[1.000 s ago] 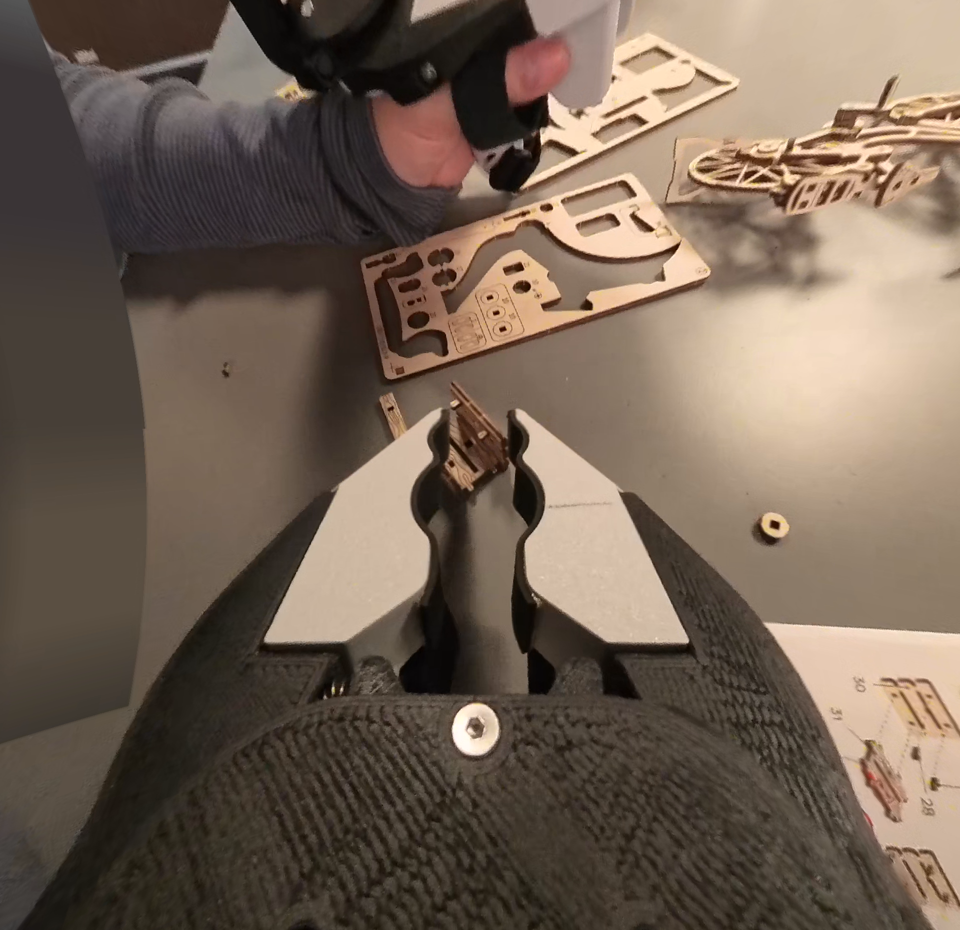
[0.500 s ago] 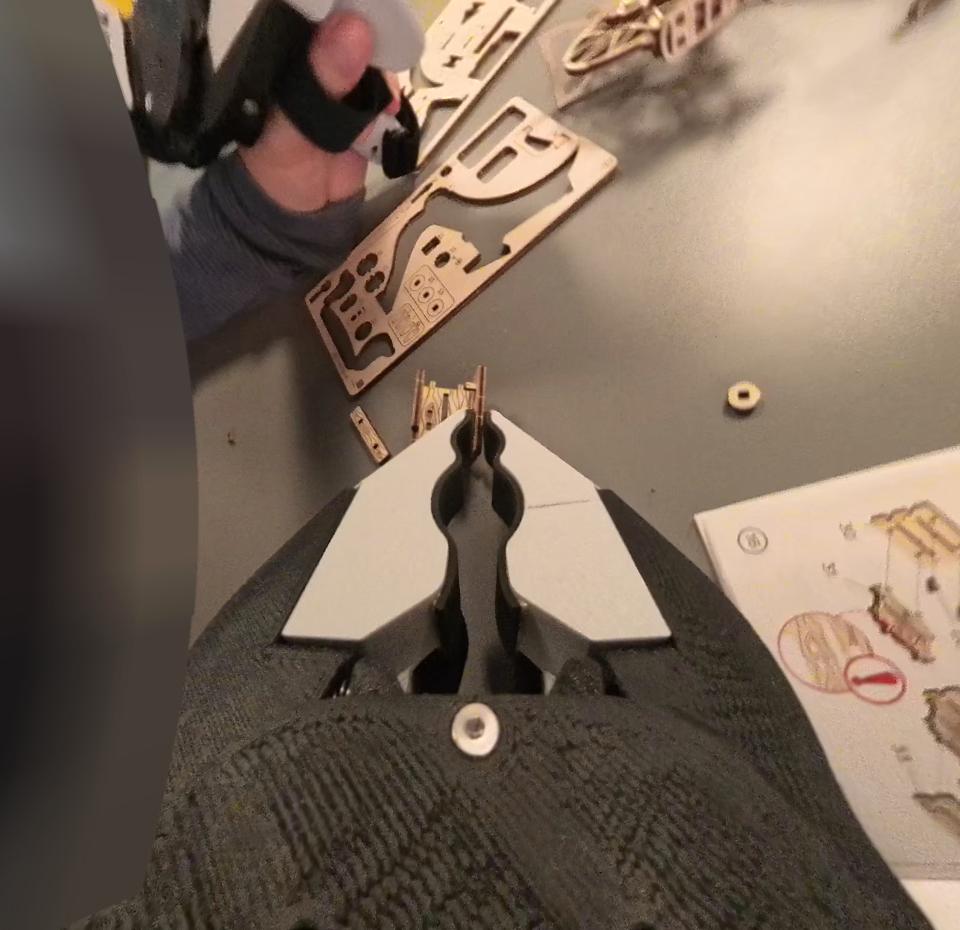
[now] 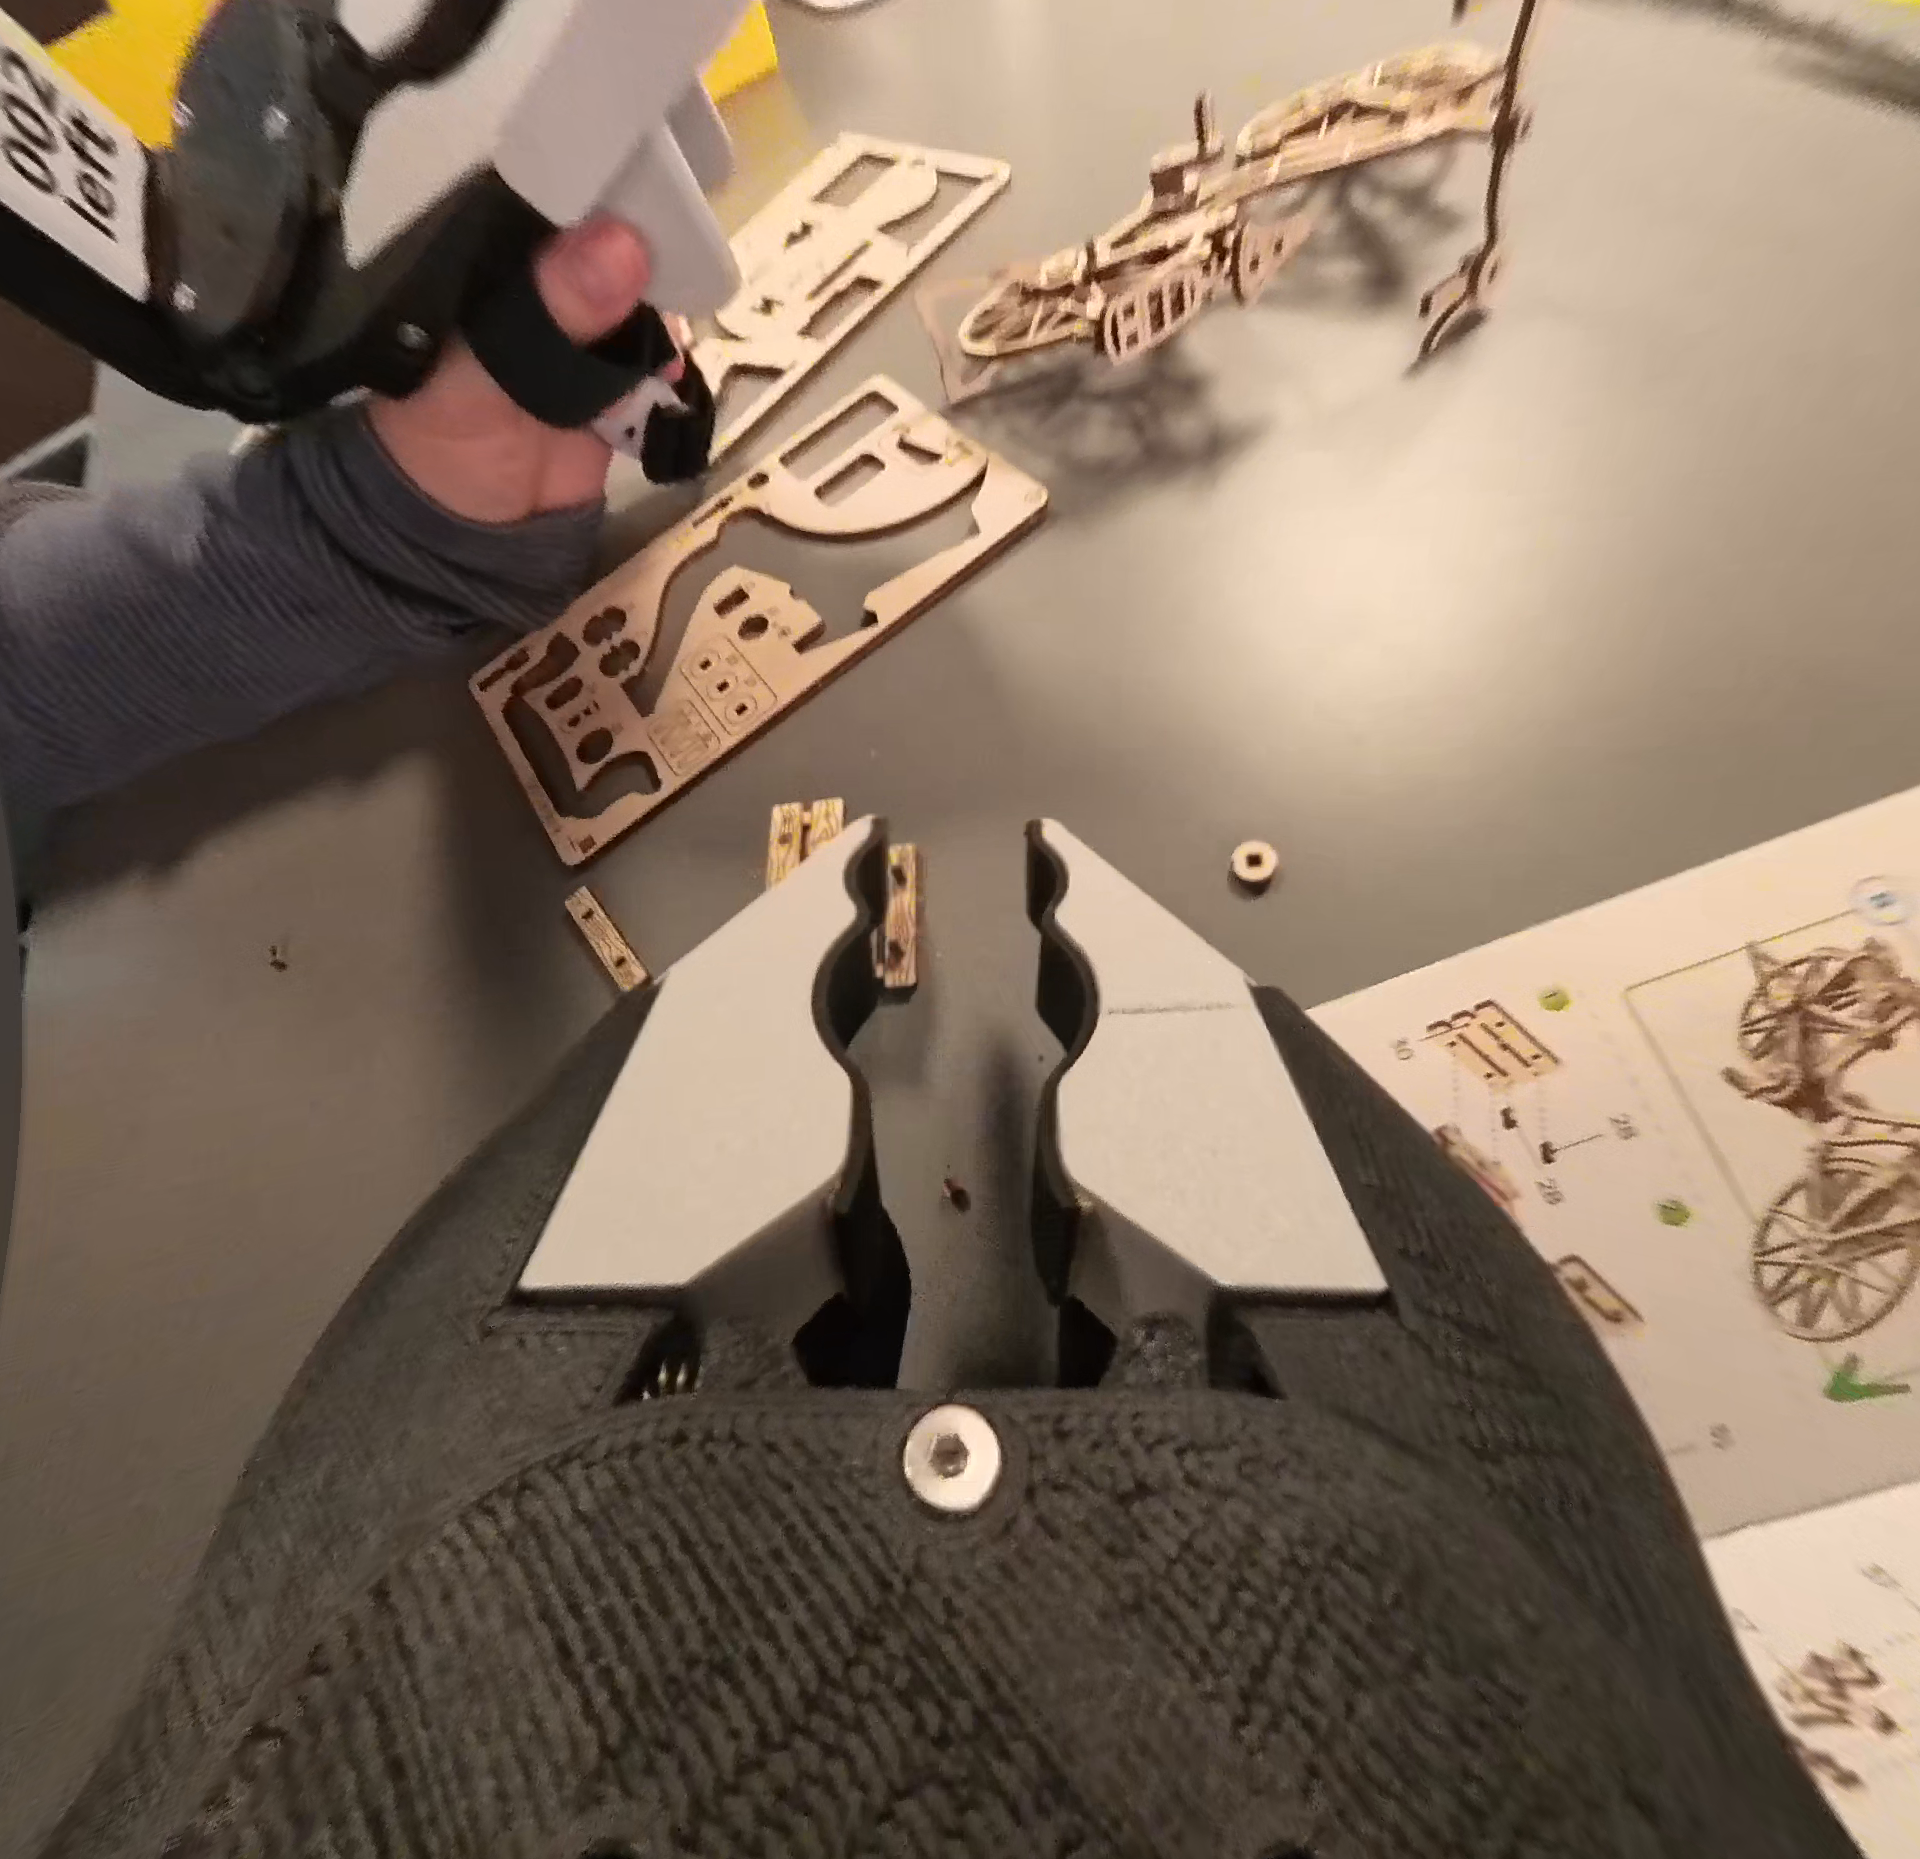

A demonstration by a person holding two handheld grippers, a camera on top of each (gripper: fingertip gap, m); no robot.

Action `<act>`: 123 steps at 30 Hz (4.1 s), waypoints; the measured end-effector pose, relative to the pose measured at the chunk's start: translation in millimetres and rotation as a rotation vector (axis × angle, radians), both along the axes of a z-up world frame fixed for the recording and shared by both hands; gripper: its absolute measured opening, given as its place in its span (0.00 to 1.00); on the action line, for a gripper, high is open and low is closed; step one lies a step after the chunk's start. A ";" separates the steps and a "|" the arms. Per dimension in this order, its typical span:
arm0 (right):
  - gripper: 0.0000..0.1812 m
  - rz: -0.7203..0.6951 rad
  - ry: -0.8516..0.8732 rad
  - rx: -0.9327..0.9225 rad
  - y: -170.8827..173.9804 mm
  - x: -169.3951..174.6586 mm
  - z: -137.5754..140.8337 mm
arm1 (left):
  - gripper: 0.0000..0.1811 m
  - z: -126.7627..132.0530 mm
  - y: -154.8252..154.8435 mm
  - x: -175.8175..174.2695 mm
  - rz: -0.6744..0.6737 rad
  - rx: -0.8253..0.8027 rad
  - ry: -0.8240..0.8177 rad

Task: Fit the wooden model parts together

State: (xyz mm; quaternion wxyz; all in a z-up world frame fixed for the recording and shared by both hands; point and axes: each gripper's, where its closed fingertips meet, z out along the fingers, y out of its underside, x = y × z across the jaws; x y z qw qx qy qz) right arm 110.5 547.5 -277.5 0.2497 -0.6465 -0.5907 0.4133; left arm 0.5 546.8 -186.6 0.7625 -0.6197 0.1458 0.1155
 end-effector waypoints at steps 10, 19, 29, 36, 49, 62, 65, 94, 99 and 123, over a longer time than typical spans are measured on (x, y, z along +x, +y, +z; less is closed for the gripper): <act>0.17 0.244 -0.029 0.143 -37.7 2.5 -2.2 | 0.00 -0.3 0.5 -0.8 -0.001 -0.001 -0.008; 0.09 0.262 -0.039 0.472 -24.3 0.1 -7.7 | 0.00 -0.3 0.8 -1.3 -0.001 0.000 -0.013; 0.09 0.371 -0.065 0.623 -36.5 1.0 -12.3 | 0.00 -0.5 1.0 -1.8 -0.002 -0.002 -0.017; 0.13 0.399 -0.093 0.572 -45.0 4.3 -14.0 | 0.00 -0.3 0.6 -1.7 -0.002 -0.001 -0.016; 0.13 0.557 -0.117 0.181 -96.7 15.9 -13.6 | 0.00 -0.6 0.0 -1.4 -0.002 -0.001 -0.015; 0.02 0.524 -0.191 0.313 -86.4 7.0 -29.0 | 0.00 -0.2 -1.1 -1.2 0.000 0.002 -0.013; 0.02 0.481 -0.124 0.388 -74.8 4.2 -18.6 | 0.00 0.3 -1.7 -1.3 -0.002 0.004 -0.016; 0.02 0.113 0.280 1.331 -16.4 -5.7 58.1 | 0.06 -26.3 -24.1 97.0 -0.751 -0.355 -0.232; 0.02 0.136 0.314 1.357 -26.4 -8.2 62.0 | 0.12 -28.1 -23.4 98.1 -0.749 -0.374 -0.235; 0.03 -0.555 0.519 1.182 63.7 56.5 123.7 | 0.01 6.5 -8.3 25.2 -0.247 -0.054 -0.136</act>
